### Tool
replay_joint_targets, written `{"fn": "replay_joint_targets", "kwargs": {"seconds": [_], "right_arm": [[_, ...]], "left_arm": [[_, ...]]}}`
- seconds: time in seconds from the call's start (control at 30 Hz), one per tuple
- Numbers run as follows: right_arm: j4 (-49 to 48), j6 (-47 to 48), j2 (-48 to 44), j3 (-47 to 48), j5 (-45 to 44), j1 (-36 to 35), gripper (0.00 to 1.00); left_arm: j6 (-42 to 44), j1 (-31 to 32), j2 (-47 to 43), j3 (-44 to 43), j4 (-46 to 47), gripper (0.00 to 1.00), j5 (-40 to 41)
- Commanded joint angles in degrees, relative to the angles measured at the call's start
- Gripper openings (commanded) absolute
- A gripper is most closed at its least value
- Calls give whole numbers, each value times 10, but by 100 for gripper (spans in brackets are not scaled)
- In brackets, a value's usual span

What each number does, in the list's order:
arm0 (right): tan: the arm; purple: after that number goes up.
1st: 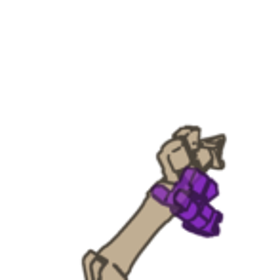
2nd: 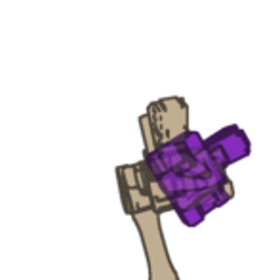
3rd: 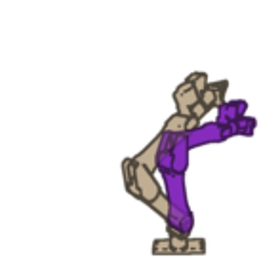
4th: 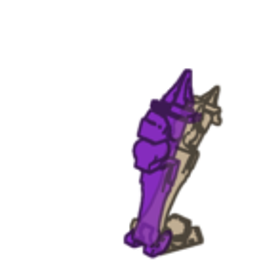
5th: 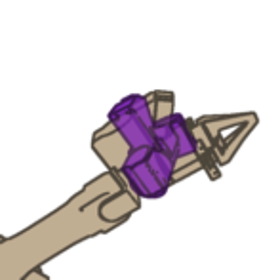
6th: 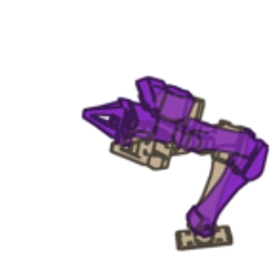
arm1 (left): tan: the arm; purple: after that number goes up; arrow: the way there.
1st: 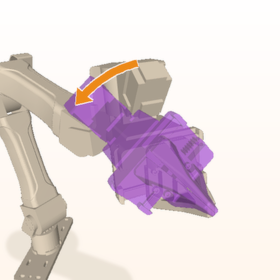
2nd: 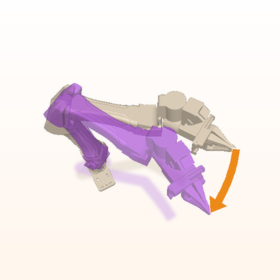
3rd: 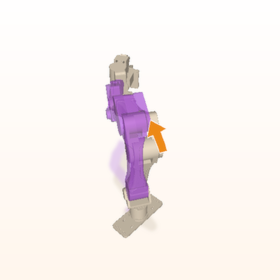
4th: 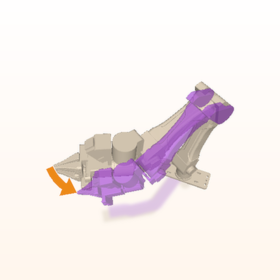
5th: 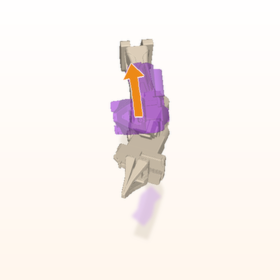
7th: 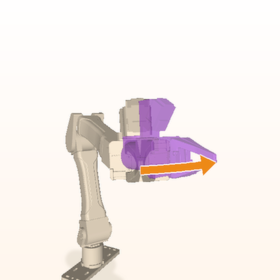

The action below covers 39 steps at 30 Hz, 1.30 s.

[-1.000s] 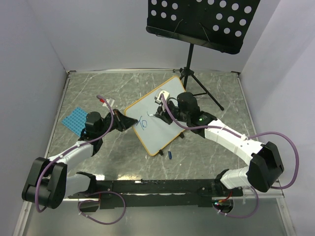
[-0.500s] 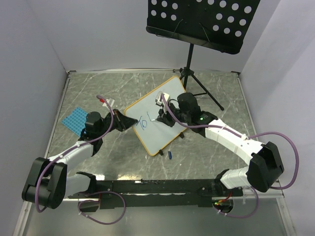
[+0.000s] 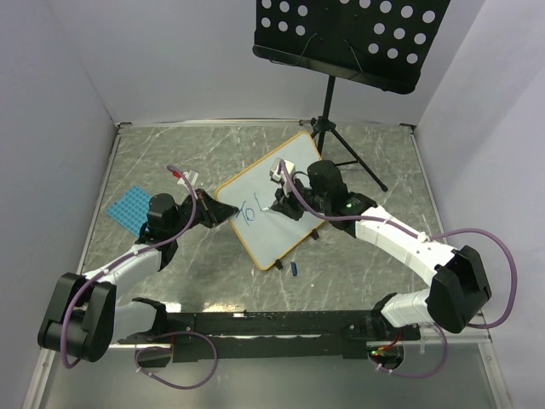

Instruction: Write a sentence on the whiteboard

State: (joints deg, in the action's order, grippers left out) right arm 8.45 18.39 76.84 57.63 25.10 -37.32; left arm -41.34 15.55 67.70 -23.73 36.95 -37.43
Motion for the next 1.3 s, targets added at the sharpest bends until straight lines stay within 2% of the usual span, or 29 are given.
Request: {"fn": "replay_joint_targets", "kwargs": {"seconds": [0.0, 0.83, 1.27], "right_arm": [[-34, -16, -6, 13, -3, 3, 0], [-77, -35, 7, 21, -42, -18, 0], [-57, -27, 12, 27, -14, -28, 0]], "left_arm": [[45, 11, 1, 5, -28, 1, -47], [45, 11, 1, 5, -28, 1, -48], [45, 11, 0, 5, -28, 1, -48]]}}
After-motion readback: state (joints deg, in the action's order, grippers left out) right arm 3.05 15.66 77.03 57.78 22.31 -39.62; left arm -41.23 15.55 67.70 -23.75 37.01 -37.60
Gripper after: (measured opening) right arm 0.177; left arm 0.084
